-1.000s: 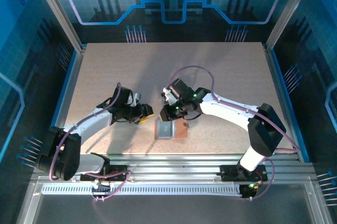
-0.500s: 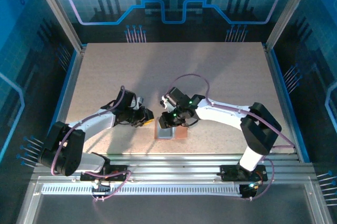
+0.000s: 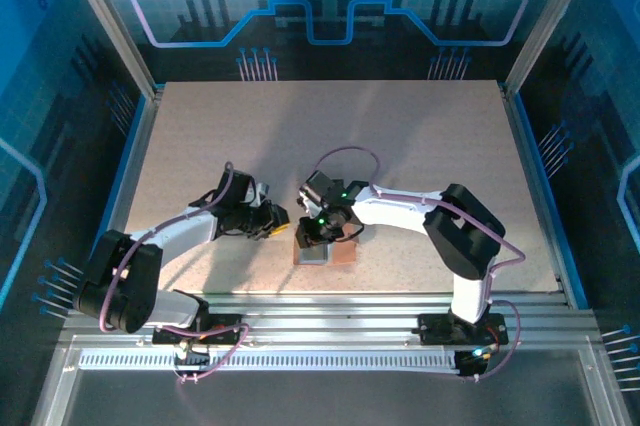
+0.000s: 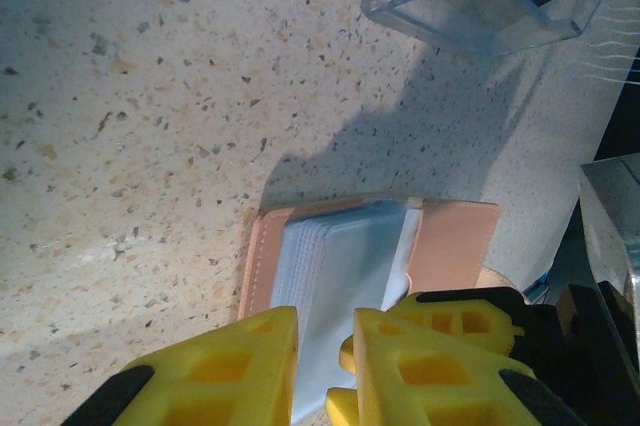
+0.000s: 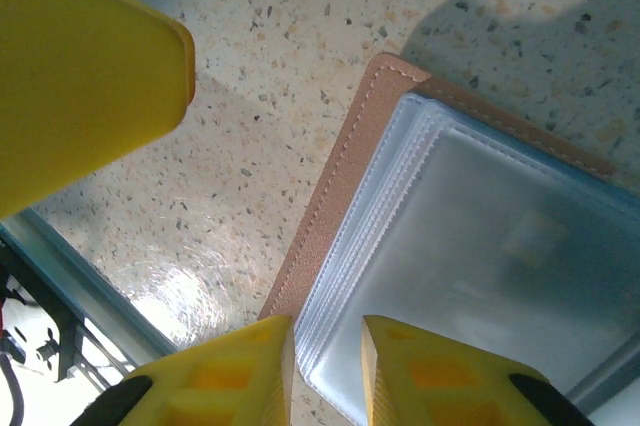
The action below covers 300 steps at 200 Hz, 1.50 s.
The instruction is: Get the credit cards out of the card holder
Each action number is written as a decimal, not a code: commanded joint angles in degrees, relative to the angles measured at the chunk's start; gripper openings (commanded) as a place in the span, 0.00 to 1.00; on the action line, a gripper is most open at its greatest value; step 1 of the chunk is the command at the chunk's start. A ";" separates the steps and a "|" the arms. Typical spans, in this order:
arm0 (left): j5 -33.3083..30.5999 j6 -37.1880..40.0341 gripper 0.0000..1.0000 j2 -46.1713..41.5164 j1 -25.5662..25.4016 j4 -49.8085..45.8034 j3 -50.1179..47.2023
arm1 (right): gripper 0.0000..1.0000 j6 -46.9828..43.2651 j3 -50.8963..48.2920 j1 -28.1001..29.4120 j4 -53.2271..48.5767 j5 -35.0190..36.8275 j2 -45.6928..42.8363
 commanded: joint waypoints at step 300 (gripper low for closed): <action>8.43 -0.25 0.09 7.69 -3.74 3.93 1.91 | 0.36 -0.51 4.12 3.22 -15.74 13.11 -1.61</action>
